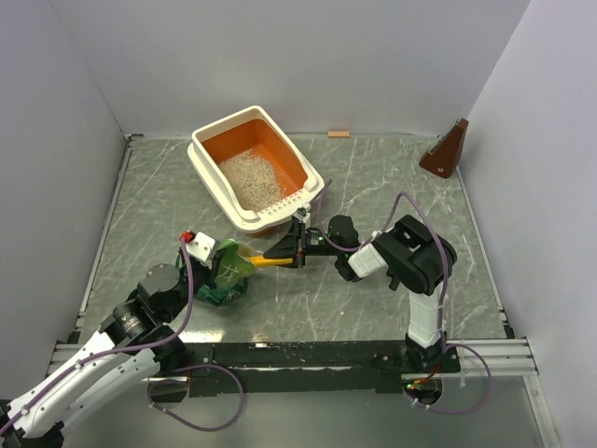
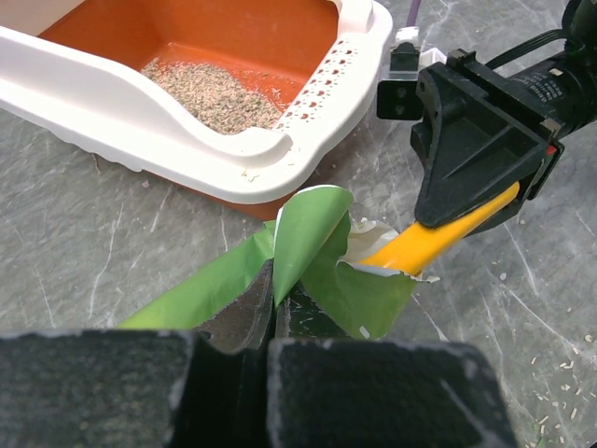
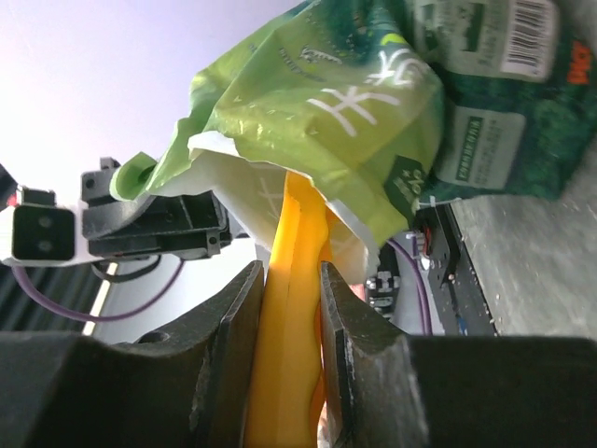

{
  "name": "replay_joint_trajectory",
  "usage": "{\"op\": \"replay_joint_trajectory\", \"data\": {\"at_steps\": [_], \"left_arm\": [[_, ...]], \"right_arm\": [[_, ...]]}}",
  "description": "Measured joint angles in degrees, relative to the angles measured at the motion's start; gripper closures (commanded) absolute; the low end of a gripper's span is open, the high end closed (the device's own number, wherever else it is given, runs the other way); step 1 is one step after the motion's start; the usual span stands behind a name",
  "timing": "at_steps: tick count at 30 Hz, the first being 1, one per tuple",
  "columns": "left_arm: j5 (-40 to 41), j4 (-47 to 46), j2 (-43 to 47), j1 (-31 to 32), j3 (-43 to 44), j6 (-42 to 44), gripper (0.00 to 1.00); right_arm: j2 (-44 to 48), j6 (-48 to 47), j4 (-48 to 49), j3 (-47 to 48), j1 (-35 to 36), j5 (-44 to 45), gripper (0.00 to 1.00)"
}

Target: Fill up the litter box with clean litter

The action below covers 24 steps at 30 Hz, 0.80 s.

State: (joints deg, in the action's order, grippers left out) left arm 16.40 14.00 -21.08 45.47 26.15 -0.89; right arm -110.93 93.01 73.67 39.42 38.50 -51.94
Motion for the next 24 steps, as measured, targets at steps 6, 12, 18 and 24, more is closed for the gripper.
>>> {"op": "replay_joint_trajectory", "data": {"at_steps": [6,12,18,24], "left_arm": [[0.0,0.0,0.4,0.0,0.0,0.2,0.99],[-0.7,-0.7,0.8,0.0,0.0,0.3,0.99],[-2.2,-1.1,1.9,0.0,-0.2,0.3,1.0],[-3.1,-1.6,3.3,0.0,-0.7,2.0,1.0]], "right_arm": [[3.1,1.1,-0.2,-3.0,-2.6,-1.2,1.0],[7.3,1.4,-0.3,-5.3,-4.4,-1.8,1.0],[9.7,2.1,-0.4,-7.2,-5.8,-2.4,1.0],[12.6,2.6,-0.4,-8.2,-8.3,-4.0,1.0]]}}
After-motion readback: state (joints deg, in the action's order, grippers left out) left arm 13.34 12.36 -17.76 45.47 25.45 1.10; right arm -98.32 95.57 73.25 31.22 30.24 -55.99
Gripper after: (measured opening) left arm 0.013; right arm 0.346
